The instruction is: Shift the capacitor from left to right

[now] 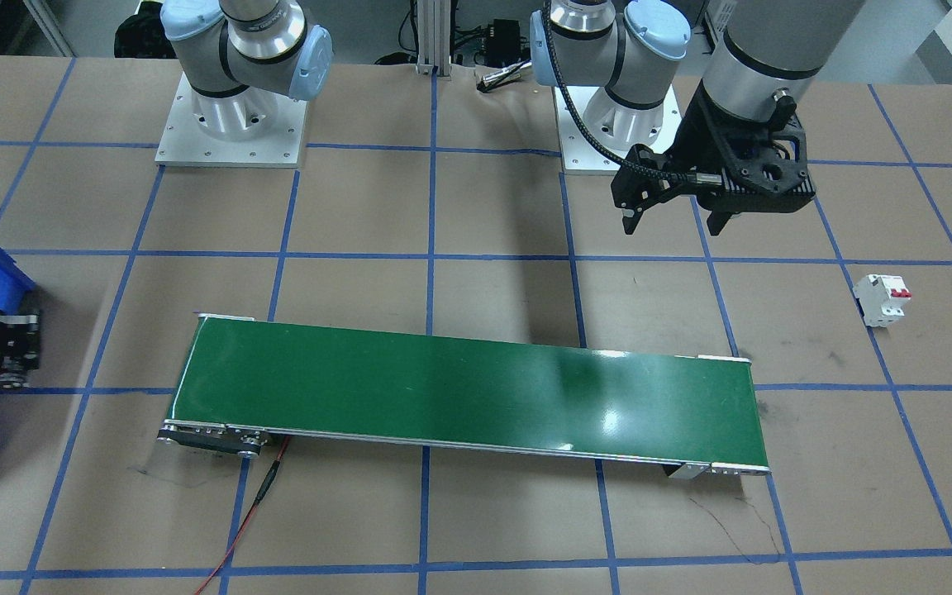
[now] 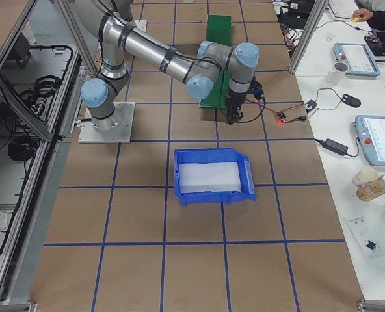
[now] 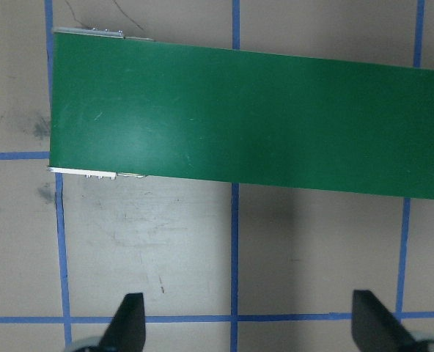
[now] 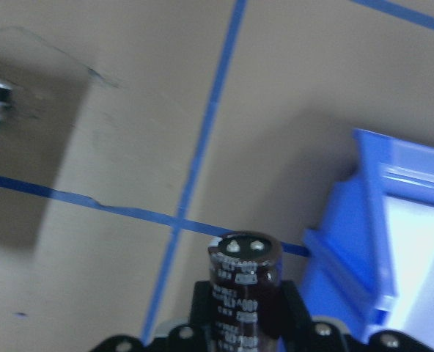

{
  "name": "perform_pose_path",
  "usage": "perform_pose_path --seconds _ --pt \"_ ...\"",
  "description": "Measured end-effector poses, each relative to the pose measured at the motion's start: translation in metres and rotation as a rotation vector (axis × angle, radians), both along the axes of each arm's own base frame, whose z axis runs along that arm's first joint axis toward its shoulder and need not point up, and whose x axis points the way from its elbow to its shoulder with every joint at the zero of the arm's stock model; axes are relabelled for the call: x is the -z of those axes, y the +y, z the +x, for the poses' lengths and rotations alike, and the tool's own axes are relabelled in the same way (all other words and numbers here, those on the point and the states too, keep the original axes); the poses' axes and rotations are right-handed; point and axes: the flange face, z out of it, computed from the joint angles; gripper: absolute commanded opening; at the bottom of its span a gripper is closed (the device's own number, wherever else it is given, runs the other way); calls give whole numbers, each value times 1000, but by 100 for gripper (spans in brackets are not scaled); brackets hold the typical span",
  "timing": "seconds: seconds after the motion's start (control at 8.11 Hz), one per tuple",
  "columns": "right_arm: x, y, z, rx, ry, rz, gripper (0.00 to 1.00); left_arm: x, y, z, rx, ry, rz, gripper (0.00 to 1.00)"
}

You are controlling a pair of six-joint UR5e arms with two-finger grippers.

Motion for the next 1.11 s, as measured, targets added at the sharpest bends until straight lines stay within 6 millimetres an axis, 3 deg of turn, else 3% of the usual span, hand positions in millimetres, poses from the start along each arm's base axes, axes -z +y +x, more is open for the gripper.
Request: perform_pose_path --seconds 0.25,0.37,0.62,0.74,0.86,0.99,1.11 --pt "-10 15 -94 -94 72 -37 0 0 0 0 0 0 0 100" --pt "-3 22 -132 -135 94 -51 0 0 0 0 0 0 0 100" --pt "32 33 -177 -158 79 -56 0 0 0 0 0 0 0 100" --pt "61 39 -191 -148 48 -44 17 0 0 0 0 0 0 100" --pt "87 44 -200 -143 21 -35 63 0 0 0 0 0 1 100" --pt "103 47 -204 -144 4 -28 99 1 0 0 0 0 1 100" --pt "108 49 -205 -153 -6 -24 100 1 0 0 0 0 1 100"
